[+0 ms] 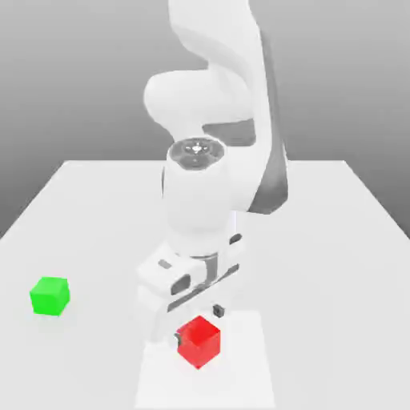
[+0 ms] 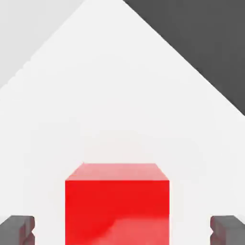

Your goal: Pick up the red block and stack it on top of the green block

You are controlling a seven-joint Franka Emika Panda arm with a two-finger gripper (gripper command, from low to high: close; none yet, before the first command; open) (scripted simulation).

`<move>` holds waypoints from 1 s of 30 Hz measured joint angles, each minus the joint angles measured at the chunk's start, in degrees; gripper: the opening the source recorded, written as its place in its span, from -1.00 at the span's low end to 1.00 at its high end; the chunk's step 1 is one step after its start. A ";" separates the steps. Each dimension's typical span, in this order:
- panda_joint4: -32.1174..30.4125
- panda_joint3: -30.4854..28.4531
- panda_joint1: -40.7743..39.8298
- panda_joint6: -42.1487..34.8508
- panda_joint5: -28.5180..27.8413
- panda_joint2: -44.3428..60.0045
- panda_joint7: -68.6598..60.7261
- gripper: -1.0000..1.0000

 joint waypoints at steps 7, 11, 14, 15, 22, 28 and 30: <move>0.01 0.21 -0.22 -0.02 -0.05 0.08 0.02 -1.00; -1.05 -2.22 1.23 -5.79 -4.38 -6.89 3.21 -1.00; -1.82 -3.72 -0.58 -10.07 -7.01 -11.95 6.35 -1.00; -1.89 -4.83 -2.03 -10.79 -7.34 -12.77 8.03 -1.00; -1.97 -10.93 -16.01 -14.03 -9.64 -16.28 22.48 -1.00; -2.00 -16.07 -27.59 -16.45 -11.71 -18.88 35.29 -1.00; -1.97 -17.41 -30.27 -16.54 -11.71 -18.95 38.39 -1.00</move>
